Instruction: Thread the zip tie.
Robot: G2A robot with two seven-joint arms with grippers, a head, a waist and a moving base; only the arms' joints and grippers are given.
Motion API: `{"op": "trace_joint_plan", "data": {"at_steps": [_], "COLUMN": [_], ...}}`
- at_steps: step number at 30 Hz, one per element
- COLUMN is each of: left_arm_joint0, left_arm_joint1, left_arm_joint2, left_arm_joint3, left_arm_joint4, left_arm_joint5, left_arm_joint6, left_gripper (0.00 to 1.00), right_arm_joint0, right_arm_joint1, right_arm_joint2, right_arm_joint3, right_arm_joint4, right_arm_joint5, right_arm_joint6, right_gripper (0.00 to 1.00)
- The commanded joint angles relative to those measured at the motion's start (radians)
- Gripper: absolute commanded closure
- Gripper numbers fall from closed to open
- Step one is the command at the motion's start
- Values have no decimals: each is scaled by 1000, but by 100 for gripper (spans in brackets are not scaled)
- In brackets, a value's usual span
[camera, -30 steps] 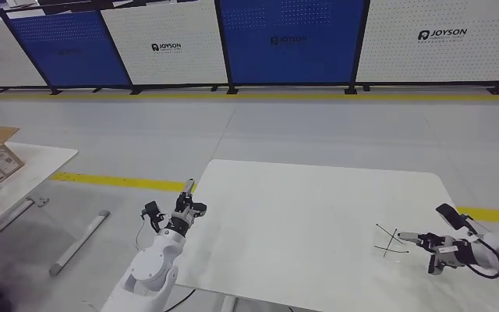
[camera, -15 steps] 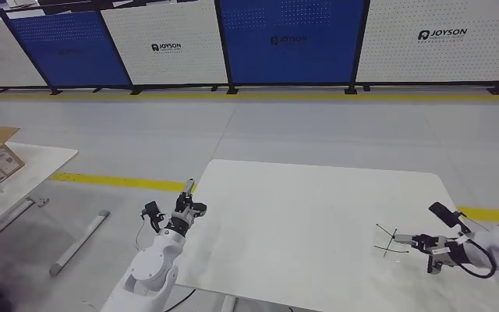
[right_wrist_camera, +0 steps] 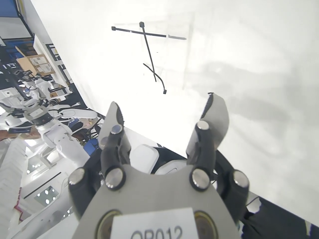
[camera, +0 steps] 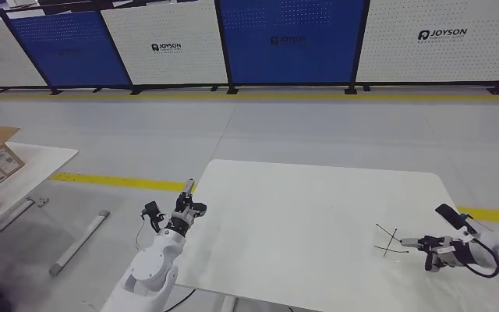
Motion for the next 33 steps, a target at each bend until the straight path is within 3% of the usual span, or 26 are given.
{"op": "trace_joint_plan", "data": {"at_steps": [1, 13, 18, 24, 33], "left_arm_joint0": [0, 0, 0, 0, 0], "left_arm_joint1": [0, 0, 0, 0, 0], "left_arm_joint2": [0, 0, 0, 0, 0], "left_arm_joint3": [0, 0, 0, 0, 0], "left_arm_joint4": [0, 0, 0, 0, 0], "left_arm_joint5": [0, 0, 0, 0, 0], "left_arm_joint6": [0, 0, 0, 0, 0], "left_gripper": [0, 0, 0, 0, 0], "right_arm_joint0": [11, 77, 84, 67, 93], "right_arm_joint1": [-3, -27, -30, -25, -34], "right_arm_joint2": [-16, -78, -76, -59, -100], "right_arm_joint3": [9, 78, 80, 63, 62], "right_arm_joint4": [-16, -52, -60, -58, -86], "right_arm_joint5": [0, 0, 0, 0, 0], "right_arm_joint6": [5, 0, 7, 7, 7], "right_gripper": [92, 88, 77, 75, 74]}}
